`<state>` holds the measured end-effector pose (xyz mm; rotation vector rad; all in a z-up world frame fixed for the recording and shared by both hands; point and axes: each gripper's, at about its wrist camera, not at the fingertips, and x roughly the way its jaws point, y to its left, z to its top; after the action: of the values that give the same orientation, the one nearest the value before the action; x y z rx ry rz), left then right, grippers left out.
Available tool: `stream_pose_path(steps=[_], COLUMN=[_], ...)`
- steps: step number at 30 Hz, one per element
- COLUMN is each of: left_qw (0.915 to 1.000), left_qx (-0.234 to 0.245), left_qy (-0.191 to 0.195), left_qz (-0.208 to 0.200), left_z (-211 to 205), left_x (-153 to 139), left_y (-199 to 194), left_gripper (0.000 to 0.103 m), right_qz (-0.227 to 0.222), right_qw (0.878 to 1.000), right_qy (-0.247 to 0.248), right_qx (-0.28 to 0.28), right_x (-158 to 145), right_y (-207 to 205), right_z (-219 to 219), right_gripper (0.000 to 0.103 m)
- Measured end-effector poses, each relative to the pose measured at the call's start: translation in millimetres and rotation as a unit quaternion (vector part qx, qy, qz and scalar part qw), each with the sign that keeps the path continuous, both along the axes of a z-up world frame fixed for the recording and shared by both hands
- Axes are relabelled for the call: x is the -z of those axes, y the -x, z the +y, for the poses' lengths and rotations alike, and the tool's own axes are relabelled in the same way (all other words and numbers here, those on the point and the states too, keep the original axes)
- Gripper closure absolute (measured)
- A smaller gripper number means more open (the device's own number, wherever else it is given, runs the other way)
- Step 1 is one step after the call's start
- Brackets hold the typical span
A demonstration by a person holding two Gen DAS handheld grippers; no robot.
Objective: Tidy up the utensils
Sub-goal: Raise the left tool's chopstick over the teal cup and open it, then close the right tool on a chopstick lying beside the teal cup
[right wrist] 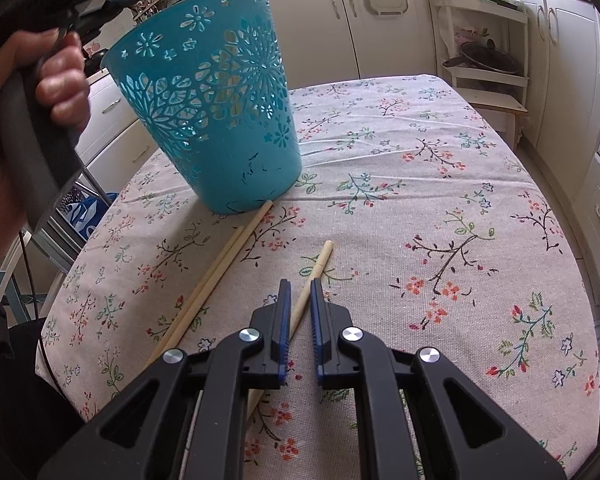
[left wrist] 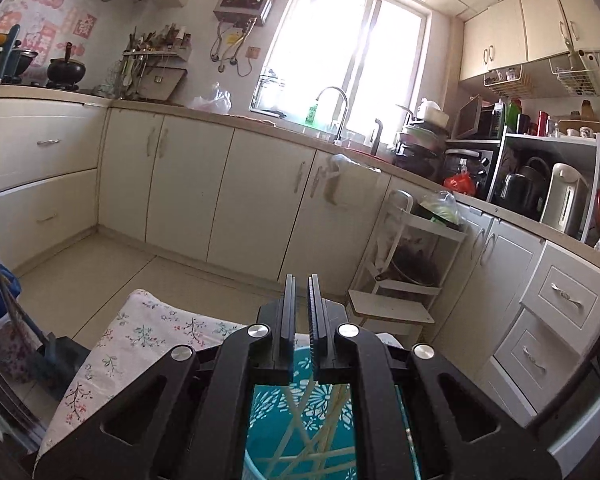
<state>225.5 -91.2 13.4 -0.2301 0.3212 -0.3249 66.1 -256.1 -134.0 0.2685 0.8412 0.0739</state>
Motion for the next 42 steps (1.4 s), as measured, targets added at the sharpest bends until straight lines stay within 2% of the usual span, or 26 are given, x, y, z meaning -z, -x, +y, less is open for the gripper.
stream_pose_path(steps=[2, 4, 6, 7, 9, 14, 24, 27, 33, 37, 42], left_qw=[0.9999, 0.9998, 0.9997, 0.9998, 0.9997, 0.9986, 0.9953, 0.994, 0.9911, 0.9896, 0.9874], left_qx=[0.008, 0.011, 0.004, 0.001, -0.011, -0.025, -0.023, -0.023, -0.028, -0.027, -0.023], left_qy=[-0.009, -0.014, -0.012, -0.008, -0.002, -0.017, -0.056, -0.069, -0.079, -0.086, -0.098], left_qz=[0.007, 0.013, 0.019, 0.02, 0.024, 0.042, 0.075, 0.083, 0.103, 0.112, 0.122], left_z=[2.9, 8.5, 19.0, 24.1, 37.1, 53.2, 48.7, 46.1, 45.1, 44.6, 42.6], left_x=[2.5, 4.2, 5.5, 5.6, 8.6, 18.6, 34.2, 38.1, 42.6, 45.4, 49.4], left_y=[7.5, 16.9, 29.0, 34.1, 48.7, 72.8, 108.6, 112.6, 110.3, 109.0, 108.5], left_gripper=[0.096, 0.09, 0.077, 0.075, 0.068, 0.059, 0.035, 0.032, 0.027, 0.026, 0.024], right_qz=[0.002, 0.005, 0.005, 0.006, 0.008, 0.013, 0.014, 0.013, 0.011, 0.015, 0.026], right_qw=[1.0, 1.0, 1.0, 1.0, 1.0, 1.0, 1.0, 0.999, 0.998, 0.999, 0.998], right_qy=[-0.006, -0.003, 0.009, 0.016, 0.019, 0.014, 0.023, 0.034, 0.067, 0.045, -0.052], right_qx=[-0.007, -0.014, -0.019, -0.021, -0.021, -0.013, -0.008, -0.006, -0.004, 0.003, 0.02], right_x=[-1.4, -3.8, -5.0, -5.2, -5.2, -5.4, -6.1, -5.5, -5.3, -5.7, -1.6], right_y=[-1.1, -1.6, -0.4, -0.1, 0.6, 1.0, 2.7, 3.0, 3.8, 3.8, 5.5], right_z=[0.5, 3.7, 8.7, 10.8, 11.7, 10.5, 13.4, 14.9, 17.6, 11.2, -11.3], right_gripper=[0.085, 0.078, 0.073, 0.073, 0.073, 0.073, 0.073, 0.077, 0.092, 0.094, 0.097])
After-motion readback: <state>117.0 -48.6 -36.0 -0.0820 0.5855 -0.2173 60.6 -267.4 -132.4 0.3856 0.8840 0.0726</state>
